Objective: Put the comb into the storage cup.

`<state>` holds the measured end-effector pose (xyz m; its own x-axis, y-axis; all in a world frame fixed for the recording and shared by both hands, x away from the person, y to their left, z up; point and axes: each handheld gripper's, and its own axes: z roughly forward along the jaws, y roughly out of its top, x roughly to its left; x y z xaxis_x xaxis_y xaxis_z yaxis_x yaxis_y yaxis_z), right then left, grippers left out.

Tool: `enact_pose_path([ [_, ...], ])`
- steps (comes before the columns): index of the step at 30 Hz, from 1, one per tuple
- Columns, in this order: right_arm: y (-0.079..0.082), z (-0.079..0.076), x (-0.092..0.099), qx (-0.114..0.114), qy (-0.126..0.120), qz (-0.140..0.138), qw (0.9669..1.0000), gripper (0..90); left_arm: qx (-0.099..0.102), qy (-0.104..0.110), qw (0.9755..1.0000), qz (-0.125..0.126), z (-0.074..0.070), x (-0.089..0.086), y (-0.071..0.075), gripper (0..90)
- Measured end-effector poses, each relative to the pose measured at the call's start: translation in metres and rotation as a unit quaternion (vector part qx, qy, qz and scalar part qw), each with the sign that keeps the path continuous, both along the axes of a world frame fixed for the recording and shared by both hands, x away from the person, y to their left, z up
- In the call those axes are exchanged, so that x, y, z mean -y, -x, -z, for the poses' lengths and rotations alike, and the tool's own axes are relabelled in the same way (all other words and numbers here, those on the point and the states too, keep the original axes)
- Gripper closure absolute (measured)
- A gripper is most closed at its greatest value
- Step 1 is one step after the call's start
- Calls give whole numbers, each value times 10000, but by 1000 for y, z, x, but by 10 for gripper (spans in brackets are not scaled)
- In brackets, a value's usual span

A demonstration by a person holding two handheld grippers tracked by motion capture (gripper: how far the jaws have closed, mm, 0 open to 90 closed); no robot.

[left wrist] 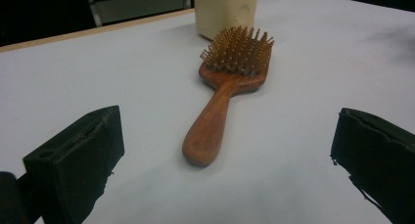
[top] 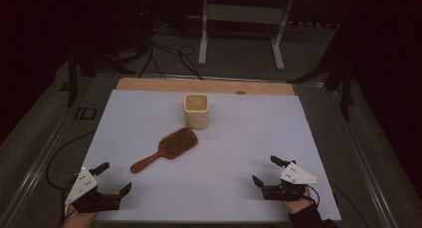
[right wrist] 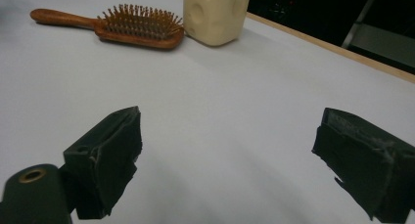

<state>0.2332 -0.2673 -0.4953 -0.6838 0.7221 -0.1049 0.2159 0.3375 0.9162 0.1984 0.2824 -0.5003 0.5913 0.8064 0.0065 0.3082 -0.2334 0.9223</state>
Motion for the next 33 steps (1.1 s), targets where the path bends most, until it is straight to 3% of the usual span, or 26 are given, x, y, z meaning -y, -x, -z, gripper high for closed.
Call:
enact_pose_path([
  [33, 2, -1, 2, 105, 25, -34, 9999, 99, -27, 6, 9999, 167, -1, 4, -1, 0],
])
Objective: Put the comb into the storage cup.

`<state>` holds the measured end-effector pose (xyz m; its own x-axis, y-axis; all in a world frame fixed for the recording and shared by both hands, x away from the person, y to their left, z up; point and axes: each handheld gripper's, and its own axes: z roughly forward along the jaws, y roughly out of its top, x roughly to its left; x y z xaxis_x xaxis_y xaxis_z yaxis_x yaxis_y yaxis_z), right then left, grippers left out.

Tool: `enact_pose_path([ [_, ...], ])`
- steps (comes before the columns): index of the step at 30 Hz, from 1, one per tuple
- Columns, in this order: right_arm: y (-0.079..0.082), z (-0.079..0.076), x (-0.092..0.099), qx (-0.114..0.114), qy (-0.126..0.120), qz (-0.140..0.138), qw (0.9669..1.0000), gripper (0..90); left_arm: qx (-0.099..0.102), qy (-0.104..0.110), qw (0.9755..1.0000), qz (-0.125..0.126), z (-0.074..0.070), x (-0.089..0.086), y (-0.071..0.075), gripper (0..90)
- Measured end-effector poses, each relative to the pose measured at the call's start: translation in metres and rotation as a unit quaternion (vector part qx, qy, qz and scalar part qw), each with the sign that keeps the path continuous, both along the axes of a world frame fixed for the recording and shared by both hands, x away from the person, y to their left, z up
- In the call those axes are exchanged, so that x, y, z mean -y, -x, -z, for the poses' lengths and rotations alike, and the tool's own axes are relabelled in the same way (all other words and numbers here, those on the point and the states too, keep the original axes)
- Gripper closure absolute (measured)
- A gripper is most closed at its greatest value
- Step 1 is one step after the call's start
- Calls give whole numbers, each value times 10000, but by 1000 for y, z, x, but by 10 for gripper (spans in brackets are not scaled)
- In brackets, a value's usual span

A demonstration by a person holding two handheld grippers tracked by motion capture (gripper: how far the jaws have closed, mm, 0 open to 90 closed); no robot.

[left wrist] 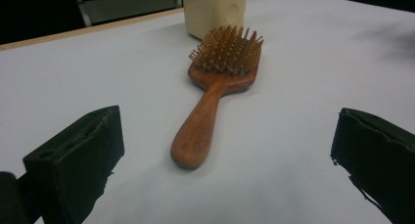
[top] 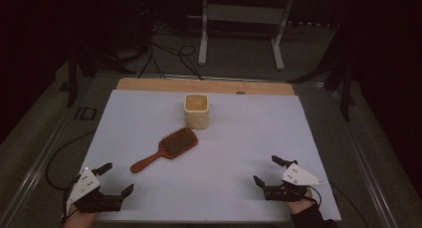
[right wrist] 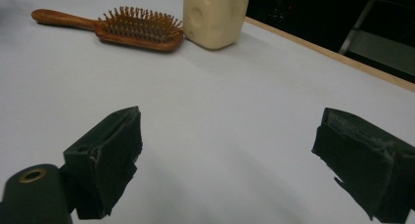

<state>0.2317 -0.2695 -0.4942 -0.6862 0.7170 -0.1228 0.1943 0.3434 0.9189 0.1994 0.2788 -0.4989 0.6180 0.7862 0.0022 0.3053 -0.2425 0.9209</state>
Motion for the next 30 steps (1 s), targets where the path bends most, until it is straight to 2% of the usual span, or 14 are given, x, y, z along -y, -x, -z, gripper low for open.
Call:
enact_pose_path([
  [10, 2, -2, 0, 68, -59, 51, 9999, 99, 55, 10, 10000, 26, -16, -2, -1, 0],
  [13, 1, -2, 0, 55, -89, 64, 9999, 99, 160, -69, 9998, -18, -25, -5, -2, 0],
  [20, 2, -2, 0, 54, -101, 72, 9999, 99, 260, -145, 9996, 17, -46, -10, -3, 0],
  [24, 2, -3, 0, 63, -117, 86, 9999, 99, 319, -98, 9994, 7, -61, -14, -3, 0],
  [30, 2, -3, 0, 72, -111, 91, 9999, 99, 322, -264, 9991, 73, -78, -14, -6, 0],
])
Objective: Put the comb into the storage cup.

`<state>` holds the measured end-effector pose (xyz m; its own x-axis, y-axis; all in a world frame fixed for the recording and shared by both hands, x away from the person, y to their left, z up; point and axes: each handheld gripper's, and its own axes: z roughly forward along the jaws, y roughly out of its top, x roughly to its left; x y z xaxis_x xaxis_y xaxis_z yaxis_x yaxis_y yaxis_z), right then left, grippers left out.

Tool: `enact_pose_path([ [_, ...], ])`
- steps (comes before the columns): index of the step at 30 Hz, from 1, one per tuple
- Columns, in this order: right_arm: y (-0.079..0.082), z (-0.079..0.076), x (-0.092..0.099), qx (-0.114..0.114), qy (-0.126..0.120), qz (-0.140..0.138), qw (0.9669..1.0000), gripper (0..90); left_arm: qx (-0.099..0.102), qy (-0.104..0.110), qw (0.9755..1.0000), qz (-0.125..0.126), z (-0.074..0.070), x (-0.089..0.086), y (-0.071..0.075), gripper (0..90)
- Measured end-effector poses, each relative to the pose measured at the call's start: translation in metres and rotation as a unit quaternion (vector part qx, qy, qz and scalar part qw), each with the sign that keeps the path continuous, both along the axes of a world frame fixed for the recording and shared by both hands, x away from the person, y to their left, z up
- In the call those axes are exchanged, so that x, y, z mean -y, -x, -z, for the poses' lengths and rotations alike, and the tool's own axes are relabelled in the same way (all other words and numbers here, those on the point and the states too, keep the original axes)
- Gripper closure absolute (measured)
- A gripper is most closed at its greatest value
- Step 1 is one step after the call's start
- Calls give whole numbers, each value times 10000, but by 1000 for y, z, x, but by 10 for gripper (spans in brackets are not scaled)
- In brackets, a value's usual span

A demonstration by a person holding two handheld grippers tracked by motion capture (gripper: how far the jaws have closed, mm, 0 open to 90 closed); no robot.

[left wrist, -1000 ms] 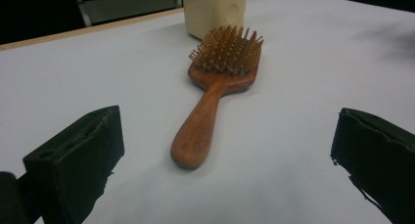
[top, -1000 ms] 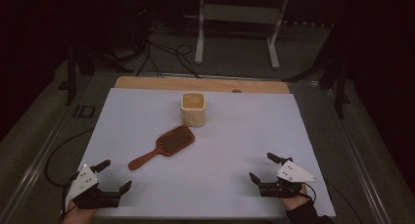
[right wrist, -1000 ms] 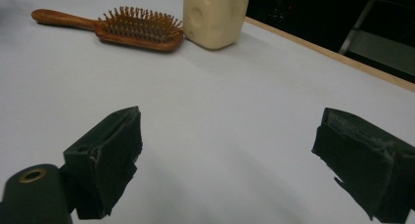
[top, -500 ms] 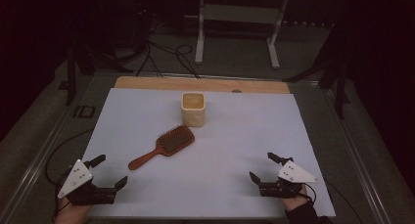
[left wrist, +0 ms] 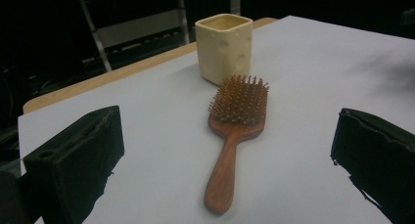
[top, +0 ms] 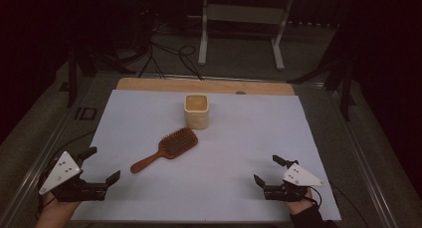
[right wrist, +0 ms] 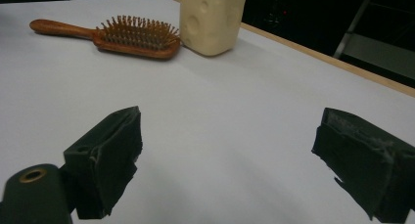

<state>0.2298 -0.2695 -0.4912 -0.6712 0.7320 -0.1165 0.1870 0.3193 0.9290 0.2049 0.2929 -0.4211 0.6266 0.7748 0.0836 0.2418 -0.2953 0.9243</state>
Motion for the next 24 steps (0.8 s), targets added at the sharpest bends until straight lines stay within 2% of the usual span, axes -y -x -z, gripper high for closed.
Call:
enact_pose_path([
  [4, 0, 0, 0, -11, 5, 11, 10000, 99, -91, -37, 9999, 91, -5, 2, -3, 0],
  [7, 0, 0, 0, -8, 8, 6, 10000, 99, -179, -193, 9995, 150, -6, 6, -7, 0],
  [12, 0, 0, 0, 1, 7, 1, 10000, 99, -310, -329, 9986, 257, -7, 13, -12, 0],
  [16, 0, 0, 0, -1, -4, -3, 10000, 99, -448, -507, 9968, 420, -10, 22, -21, 0],
  [24, 0, 0, 0, -8, -2, -5, 10000, 99, -693, -675, 9935, 602, -15, 34, -34, 0],
])
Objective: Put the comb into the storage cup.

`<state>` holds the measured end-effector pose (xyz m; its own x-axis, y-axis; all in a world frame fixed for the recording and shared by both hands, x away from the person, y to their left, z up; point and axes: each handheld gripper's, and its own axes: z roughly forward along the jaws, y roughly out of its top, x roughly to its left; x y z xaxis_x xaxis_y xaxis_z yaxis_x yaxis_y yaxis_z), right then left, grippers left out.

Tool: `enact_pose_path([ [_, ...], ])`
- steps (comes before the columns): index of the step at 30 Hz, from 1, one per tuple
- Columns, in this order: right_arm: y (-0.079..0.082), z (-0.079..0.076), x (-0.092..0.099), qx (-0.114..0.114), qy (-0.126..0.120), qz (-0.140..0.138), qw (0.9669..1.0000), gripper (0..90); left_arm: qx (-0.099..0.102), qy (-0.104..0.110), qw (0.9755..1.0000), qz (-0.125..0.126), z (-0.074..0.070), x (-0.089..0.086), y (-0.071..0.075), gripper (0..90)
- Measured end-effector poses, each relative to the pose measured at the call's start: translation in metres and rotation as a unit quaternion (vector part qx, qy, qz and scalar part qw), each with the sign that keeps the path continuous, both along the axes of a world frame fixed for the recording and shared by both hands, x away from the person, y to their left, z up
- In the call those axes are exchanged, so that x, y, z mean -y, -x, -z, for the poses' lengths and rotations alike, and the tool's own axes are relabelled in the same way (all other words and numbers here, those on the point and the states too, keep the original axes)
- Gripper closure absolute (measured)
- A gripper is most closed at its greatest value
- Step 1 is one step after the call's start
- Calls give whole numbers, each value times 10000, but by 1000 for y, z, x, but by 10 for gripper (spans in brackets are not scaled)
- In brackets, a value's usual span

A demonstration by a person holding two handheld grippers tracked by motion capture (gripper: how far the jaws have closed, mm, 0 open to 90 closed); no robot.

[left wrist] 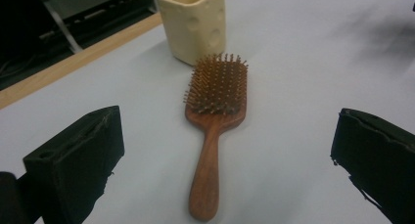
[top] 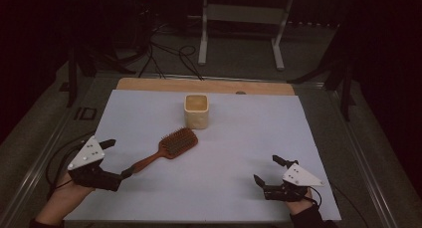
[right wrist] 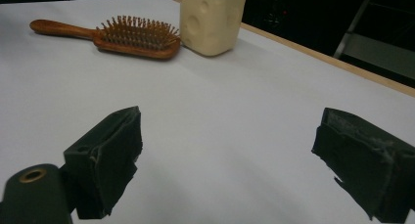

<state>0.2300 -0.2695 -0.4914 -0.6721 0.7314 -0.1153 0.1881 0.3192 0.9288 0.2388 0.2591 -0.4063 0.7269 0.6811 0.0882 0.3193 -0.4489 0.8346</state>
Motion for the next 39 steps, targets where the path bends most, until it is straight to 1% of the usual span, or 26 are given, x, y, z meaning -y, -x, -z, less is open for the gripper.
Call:
enact_pose_path([
  [3, 0, 0, 0, -7, -18, -4, 10000, 99, -101, -119, 9999, 64, -1, 4, -4, 0],
  [7, 0, 0, 0, -24, -25, -6, 10000, 99, -240, -272, 9993, 71, -2, 8, -9, 0],
  [10, 0, 0, 0, -10, -18, -16, 10000, 100, -257, -397, 9989, 44, -1, 12, -12, 0],
  [11, 0, 0, 0, -21, -20, -11, 10000, 99, -291, -429, 9987, 35, -1, 13, -14, 0],
  [12, -1, 1, 0, -28, -24, -14, 10000, 100, -343, -446, 9984, 75, -1, 14, -15, 0],
  [15, 0, 0, 0, -25, -12, -20, 10000, 100, -467, -595, 9969, 204, 1, 18, -20, 0],
  [16, 0, 0, 0, -26, -11, -23, 10000, 100, -528, -659, 9962, 230, 1, 19, -21, 0],
  [17, 0, 0, 0, -33, -20, -25, 10000, 99, -620, -679, 9953, 290, 2, 22, -24, 0],
  [19, 0, 0, -1, -37, -18, -31, 10000, 100, -721, -826, 9935, 310, 5, 26, -27, 0],
  [20, 0, 0, -1, -31, -19, -32, 10000, 100, -786, -889, 9923, 367, 6, 28, -29, 0],
  [21, 0, 1, -1, -37, -16, -33, 10000, 100, -838, -981, 9910, 369, 7, 30, -32, 0],
  [23, 0, 1, -1, -47, -26, -42, 10000, 100, -937, -1072, 9889, 425, 9, 33, -36, 0],
  [26, 0, 0, -1, -30, -14, -46, 10000, 100, -1032, -1239, 9858, 459, 12, 38, -42, 0],
  [27, 0, 0, -1, -39, -10, -38, 10000, 100, -1027, -1279, 9854, 452, 13, 39, -44, 0],
  [31, 0, 0, -1, -38, -20, -53, 10000, 100, -1158, -1341, 9830, 478, 18, 44, -53, 0],
  [33, 0, 1, -1, -42, -13, -62, 10000, 100, -1194, -1413, 9816, 470, 21, 46, -57, 0],
  [35, 0, 1, -1, -45, -27, -74, 10000, 100, -1258, -1492, 9795, 490, 24, 49, -60, 0],
  [39, 0, 1, -1, -53, -29, -81, 9999, 100, -1347, -1607, 9763, 535, 29, 55, -68, 0],
])
